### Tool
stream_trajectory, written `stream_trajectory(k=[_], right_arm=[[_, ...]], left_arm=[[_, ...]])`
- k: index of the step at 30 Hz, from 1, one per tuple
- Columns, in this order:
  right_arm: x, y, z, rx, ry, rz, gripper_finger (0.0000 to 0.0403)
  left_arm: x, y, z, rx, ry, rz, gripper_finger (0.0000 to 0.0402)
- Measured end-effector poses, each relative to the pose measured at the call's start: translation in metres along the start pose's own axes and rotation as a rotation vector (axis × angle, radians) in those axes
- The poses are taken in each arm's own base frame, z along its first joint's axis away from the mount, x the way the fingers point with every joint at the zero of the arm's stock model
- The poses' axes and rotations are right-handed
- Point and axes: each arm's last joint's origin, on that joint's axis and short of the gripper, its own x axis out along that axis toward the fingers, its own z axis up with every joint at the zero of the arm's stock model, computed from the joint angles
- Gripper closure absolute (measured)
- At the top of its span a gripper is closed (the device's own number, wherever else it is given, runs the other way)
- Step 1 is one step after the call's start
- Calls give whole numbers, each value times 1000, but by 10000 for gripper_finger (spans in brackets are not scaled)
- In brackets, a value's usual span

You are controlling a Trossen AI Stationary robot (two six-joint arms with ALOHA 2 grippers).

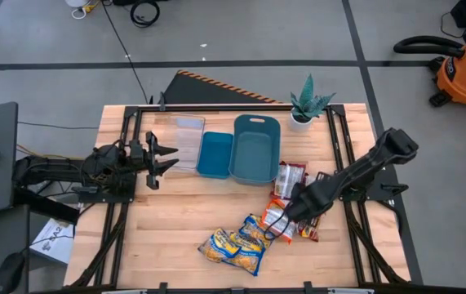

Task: Sort Maruchan noodles
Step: Put the red noodle pack into the green bin

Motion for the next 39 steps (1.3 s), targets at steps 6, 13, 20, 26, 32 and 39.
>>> stream_trajectory(k=[6, 13, 20, 26, 32, 39], right_arm=[[13, 18, -8, 9, -45, -110, 241], [23, 30, -11, 9, -143, -204, 245], [33, 37, -8, -11, -122, -235, 324], [32, 36, -8, -33, -109, -234, 392], [18, 17, -17, -3, -105, -291, 396], [-8, -4, -24, 45, -193, -306, 397]], left_arm=[[0, 0, 0, 44, 0, 0, 235], [0, 0, 0, 67, -1, 0, 235], [0, 0, 0, 68, -1, 1, 235], [0, 0, 0, 68, -2, 1, 235], [0, 0, 1, 66, -12, 1, 235], [0, 0, 1, 62, -11, 1, 235]])
